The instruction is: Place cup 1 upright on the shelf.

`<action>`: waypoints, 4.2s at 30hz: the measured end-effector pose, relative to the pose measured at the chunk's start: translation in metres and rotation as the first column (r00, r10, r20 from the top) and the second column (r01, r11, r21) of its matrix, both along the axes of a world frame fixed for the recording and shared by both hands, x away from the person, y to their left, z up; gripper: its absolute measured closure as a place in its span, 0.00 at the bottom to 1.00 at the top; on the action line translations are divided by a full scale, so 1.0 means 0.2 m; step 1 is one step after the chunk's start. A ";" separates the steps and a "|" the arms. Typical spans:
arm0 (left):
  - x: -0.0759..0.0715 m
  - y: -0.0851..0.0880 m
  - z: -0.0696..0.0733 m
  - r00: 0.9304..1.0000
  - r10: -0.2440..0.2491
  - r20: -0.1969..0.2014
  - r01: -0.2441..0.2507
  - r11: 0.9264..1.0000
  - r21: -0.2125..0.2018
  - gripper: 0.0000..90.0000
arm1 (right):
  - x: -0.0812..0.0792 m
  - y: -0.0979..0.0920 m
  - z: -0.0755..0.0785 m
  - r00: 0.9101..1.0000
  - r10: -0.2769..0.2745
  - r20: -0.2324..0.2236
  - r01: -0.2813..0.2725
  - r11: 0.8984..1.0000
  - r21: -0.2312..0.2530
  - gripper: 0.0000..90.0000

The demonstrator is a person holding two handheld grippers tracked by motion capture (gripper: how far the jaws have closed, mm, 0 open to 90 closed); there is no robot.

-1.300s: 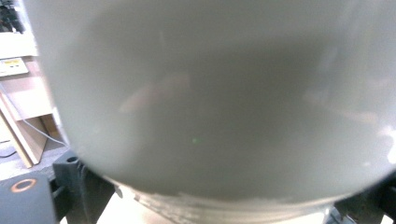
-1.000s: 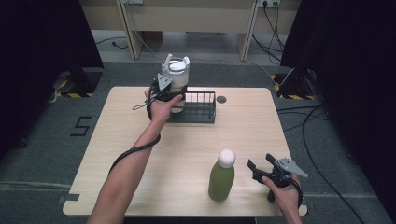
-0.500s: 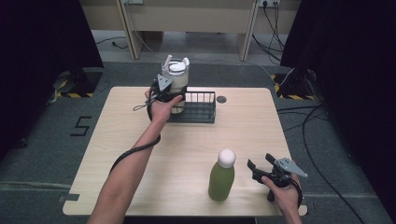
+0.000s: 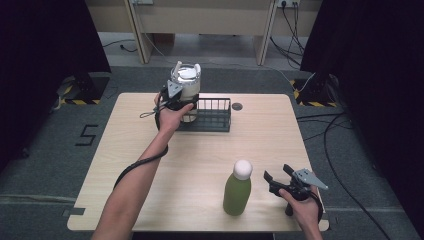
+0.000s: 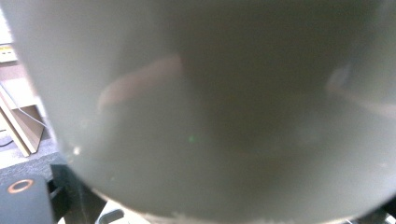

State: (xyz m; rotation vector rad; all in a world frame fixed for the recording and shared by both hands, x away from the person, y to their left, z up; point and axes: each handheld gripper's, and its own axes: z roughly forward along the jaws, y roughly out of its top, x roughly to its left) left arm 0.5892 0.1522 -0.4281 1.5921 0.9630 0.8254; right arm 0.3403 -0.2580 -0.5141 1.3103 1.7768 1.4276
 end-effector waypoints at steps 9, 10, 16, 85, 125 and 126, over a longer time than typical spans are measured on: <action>-0.02 0.02 0.01 1.000 0.000 -0.022 0.000 1.000 0.016 0.09 | 0.00 0.00 0.00 1.000 0.001 0.000 -0.001 1.000 0.002 0.15; -0.02 0.02 0.01 1.000 0.001 -0.024 0.000 1.000 0.016 0.09 | 0.00 0.00 0.00 1.000 0.001 0.001 -0.001 1.000 0.002 0.15; -0.03 0.02 0.02 0.999 0.002 -0.032 -0.001 1.000 0.023 0.09 | 0.00 0.00 0.00 1.000 0.002 0.003 -0.002 1.000 -0.006 0.15; -0.24 0.17 0.01 0.999 -0.044 -0.013 0.044 0.998 0.041 0.16 | -0.02 0.02 0.02 1.000 0.015 -0.001 -0.015 1.000 -0.027 0.14; -0.57 0.48 -0.06 1.000 -0.011 -0.018 0.012 0.999 0.048 0.16 | -0.11 0.07 0.10 0.996 0.071 0.059 -0.067 0.996 -0.064 0.14; -0.58 0.49 -0.06 1.000 -0.010 -0.018 0.011 0.999 0.048 0.16 | -0.12 0.08 0.10 0.996 0.069 0.056 -0.065 0.996 -0.060 0.14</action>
